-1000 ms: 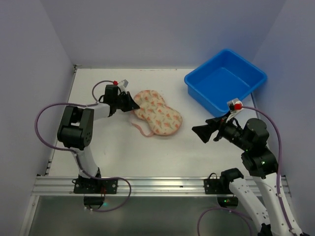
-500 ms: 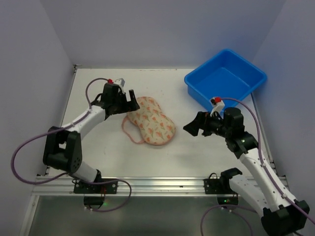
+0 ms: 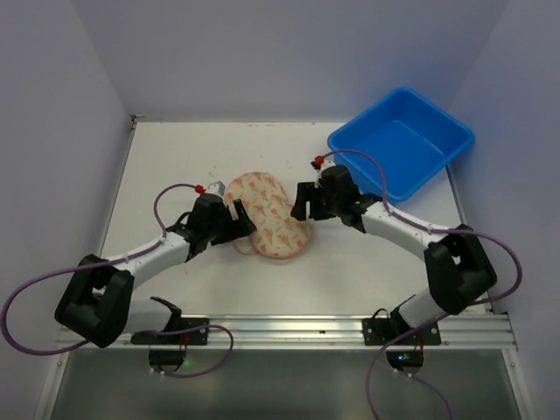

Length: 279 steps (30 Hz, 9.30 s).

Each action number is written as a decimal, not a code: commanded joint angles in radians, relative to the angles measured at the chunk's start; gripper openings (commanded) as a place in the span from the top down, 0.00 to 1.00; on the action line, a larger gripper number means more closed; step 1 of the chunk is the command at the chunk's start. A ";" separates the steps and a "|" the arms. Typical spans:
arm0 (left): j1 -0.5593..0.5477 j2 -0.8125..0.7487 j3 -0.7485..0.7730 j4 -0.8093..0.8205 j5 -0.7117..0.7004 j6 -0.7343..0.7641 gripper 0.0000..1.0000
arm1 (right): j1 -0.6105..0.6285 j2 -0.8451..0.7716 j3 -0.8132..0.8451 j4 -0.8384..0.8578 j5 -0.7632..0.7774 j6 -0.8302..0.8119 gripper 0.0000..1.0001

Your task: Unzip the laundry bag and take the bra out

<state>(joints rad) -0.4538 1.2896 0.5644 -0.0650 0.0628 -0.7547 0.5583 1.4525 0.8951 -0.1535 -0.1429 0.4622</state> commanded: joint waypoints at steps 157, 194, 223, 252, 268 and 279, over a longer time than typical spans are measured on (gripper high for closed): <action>-0.113 0.079 0.223 0.047 -0.067 -0.332 1.00 | 0.077 -0.355 -0.413 0.450 -0.038 0.049 1.00; 0.009 -0.216 -0.143 0.223 0.083 -0.331 0.14 | 0.276 0.085 -0.025 0.384 -0.139 0.089 1.00; 0.055 -0.128 -0.106 0.189 -0.011 -0.077 1.00 | 0.046 -0.276 -0.294 0.157 -0.079 -0.013 1.00; 0.030 -0.087 -0.153 0.321 0.166 -0.336 0.21 | 0.328 0.223 0.039 0.493 -0.149 0.182 1.00; 0.135 -0.075 -0.103 0.206 0.210 -0.212 1.00 | 0.119 -0.113 -0.217 0.213 0.102 0.135 1.00; 0.259 0.062 0.100 0.071 0.259 0.001 0.90 | -0.032 -0.248 -0.308 0.199 -0.004 0.059 1.00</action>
<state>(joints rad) -0.2256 1.2961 0.5640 0.0334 0.3115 -0.8677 0.5262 1.2228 0.5938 0.0204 -0.1097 0.5705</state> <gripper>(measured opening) 0.074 0.011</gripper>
